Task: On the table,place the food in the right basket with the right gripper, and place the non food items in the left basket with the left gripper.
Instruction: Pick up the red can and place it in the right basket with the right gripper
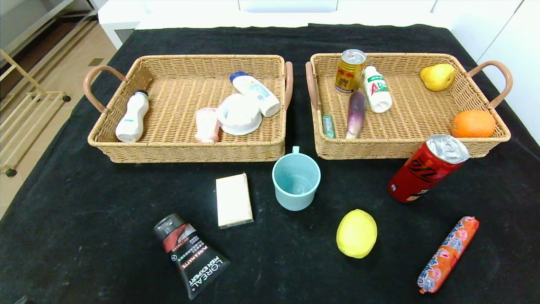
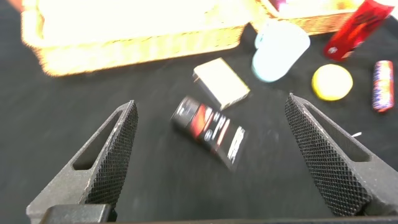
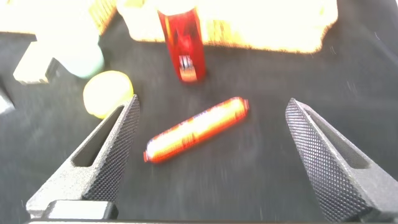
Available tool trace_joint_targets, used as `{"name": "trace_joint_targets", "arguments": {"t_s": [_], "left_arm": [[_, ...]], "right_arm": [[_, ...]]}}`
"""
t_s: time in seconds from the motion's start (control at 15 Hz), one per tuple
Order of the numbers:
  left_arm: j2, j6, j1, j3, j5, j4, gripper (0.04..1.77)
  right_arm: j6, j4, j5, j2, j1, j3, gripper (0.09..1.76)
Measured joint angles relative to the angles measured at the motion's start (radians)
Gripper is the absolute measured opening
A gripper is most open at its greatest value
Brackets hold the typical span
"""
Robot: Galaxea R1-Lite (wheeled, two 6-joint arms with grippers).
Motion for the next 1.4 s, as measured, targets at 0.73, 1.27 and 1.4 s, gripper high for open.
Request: {"name": "trace_joint_targets", "arguments": {"t_s": [0.73,1.27,1.4], "left_arm": [[0.565,0.053,-0.461,-0.267,-0.016,-0.156,1.72],[0.734,0.07,-0.533,-0.348,0.046,-0.165,1.72],[0.747,0.069,-0.533,-0.343,0.061,-0.166,1.72]], "right_arm": [[0.024,-0.227,-0.087,0.474,0.29,-0.11,1.71],[0.016,-0.249,-0.259,0.594,0.465,-0.161,1.71],[0.017,-0.257,-0.261,0.611,0.47,-0.156,1.71]]}}
